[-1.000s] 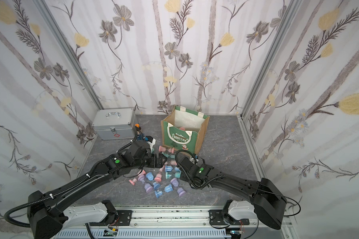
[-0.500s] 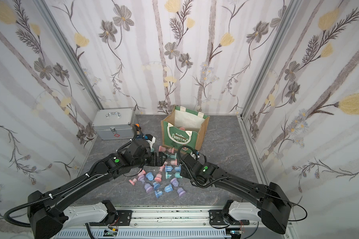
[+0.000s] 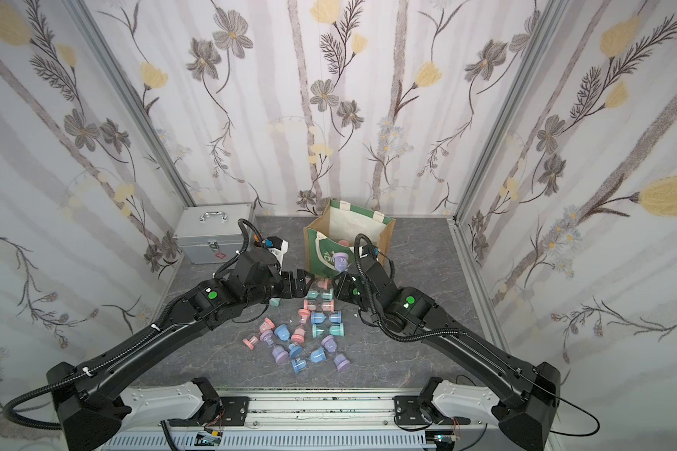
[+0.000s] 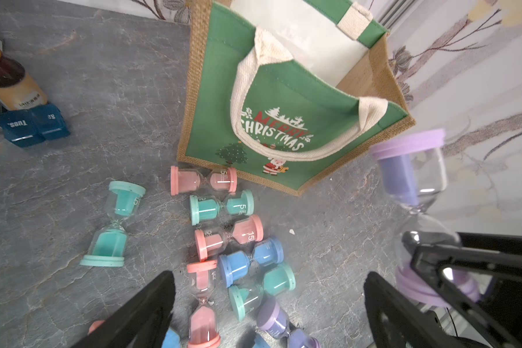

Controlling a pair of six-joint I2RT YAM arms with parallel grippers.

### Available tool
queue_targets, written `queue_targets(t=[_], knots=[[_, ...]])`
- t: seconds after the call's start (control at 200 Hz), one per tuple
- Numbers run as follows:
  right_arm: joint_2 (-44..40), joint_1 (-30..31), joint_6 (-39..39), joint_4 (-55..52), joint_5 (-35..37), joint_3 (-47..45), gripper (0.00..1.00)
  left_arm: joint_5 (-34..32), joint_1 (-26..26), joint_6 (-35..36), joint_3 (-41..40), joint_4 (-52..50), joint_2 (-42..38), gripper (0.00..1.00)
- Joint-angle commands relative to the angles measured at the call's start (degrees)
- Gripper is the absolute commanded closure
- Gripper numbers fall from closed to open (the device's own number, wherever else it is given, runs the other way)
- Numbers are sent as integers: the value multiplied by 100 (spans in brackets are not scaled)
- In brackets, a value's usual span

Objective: Put the hourglass into the canvas bag
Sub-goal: Place the hourglass in the canvas bag.

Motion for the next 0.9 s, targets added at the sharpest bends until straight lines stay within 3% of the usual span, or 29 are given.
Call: queue_targets(t=[0.0,0.25,0.41,0.894], knots=[[248,-259,-581,424,-95,510,82,-159,134,110,209,213,74,0],[1296,-1036,-1277,433,119,1795,83,-21,439,166,558,398,316,0],[2051,-1475,-1494,480,-127,2330,83,150,529,131,661,544,686,0],[3522,-1975,-1898,203,-542,3192,82,307,634,-1,854,763,1406,0]])
